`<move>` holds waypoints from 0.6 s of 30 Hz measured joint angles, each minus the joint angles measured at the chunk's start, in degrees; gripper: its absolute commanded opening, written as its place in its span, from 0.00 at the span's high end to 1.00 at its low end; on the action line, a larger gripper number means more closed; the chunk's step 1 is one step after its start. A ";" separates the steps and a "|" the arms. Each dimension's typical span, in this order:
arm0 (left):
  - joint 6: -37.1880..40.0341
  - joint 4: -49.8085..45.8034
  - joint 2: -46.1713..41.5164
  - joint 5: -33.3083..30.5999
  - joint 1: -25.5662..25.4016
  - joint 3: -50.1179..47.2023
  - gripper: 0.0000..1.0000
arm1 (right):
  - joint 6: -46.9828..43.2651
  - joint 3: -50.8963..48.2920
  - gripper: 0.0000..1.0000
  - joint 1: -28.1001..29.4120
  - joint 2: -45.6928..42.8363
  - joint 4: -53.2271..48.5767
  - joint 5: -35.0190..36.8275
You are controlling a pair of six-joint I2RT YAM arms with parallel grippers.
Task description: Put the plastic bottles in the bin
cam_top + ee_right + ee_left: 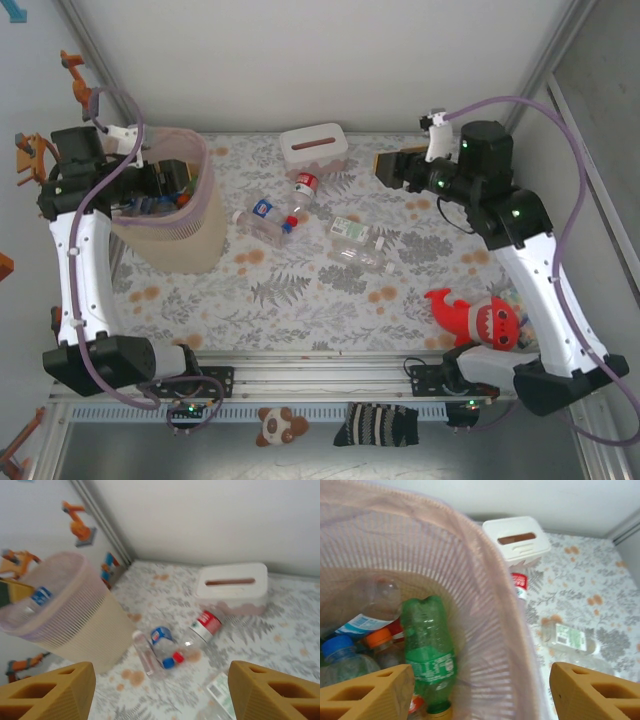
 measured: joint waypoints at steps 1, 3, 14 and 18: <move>-0.57 0.76 -0.76 0.76 0.00 -0.46 0.29 | -0.26 0.09 0.32 0.00 0.92 -1.11 0.63; -2.21 2.51 -2.54 2.64 0.00 -1.51 0.29 | -1.03 0.09 0.32 0.00 3.28 -3.78 2.16; -9.97 10.69 -7.32 9.49 -0.09 -5.79 0.29 | -4.04 0.09 0.35 0.00 16.72 -10.40 7.32; -12.07 12.92 -8.48 10.36 -0.46 -7.58 0.29 | 1.40 0.04 0.31 0.09 22.77 -7.52 7.13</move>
